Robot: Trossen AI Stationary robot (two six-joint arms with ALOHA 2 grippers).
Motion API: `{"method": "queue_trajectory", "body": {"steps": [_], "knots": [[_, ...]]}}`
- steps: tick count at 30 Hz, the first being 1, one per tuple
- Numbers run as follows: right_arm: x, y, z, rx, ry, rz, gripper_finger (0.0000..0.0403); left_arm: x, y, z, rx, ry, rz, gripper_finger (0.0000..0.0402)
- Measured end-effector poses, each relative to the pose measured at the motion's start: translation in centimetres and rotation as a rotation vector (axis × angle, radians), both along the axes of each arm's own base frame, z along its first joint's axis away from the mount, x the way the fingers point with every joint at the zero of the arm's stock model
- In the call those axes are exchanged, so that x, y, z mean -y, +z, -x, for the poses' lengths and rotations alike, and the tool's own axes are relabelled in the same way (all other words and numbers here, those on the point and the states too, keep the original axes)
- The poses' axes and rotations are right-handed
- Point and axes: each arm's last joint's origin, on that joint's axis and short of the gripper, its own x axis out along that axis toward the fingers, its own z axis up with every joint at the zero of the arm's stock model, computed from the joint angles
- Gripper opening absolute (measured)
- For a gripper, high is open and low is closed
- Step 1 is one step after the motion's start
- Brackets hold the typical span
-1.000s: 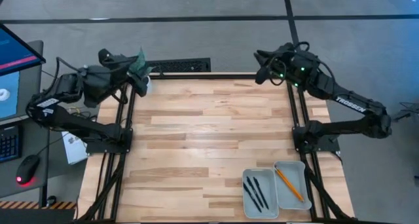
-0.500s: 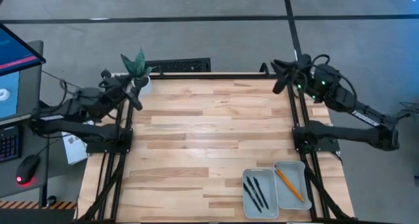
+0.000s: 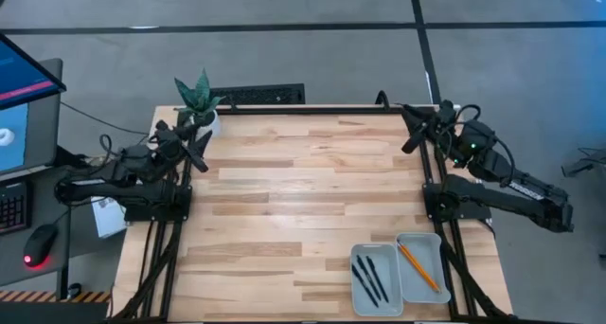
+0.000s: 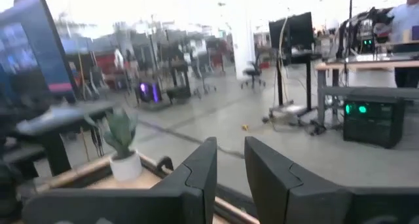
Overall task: Sort pens & pencils
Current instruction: Return to Home Position
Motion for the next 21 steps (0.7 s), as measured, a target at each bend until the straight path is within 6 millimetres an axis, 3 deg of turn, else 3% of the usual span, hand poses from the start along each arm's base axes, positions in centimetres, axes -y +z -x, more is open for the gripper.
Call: {"method": "queue_trajectory", "body": {"steps": [7,21], "knots": [[-0.6,-2.4,1.0,0.107,0.017,0.038,0.0099,0.0,-2.9,-0.2,0.047,0.001,0.021,0.0187],[-1.6,-6.0,2.5,0.222,0.105,0.055,0.0099,0.1,-6.6,-0.5,0.051,-0.076,0.045,0.0187]]}}
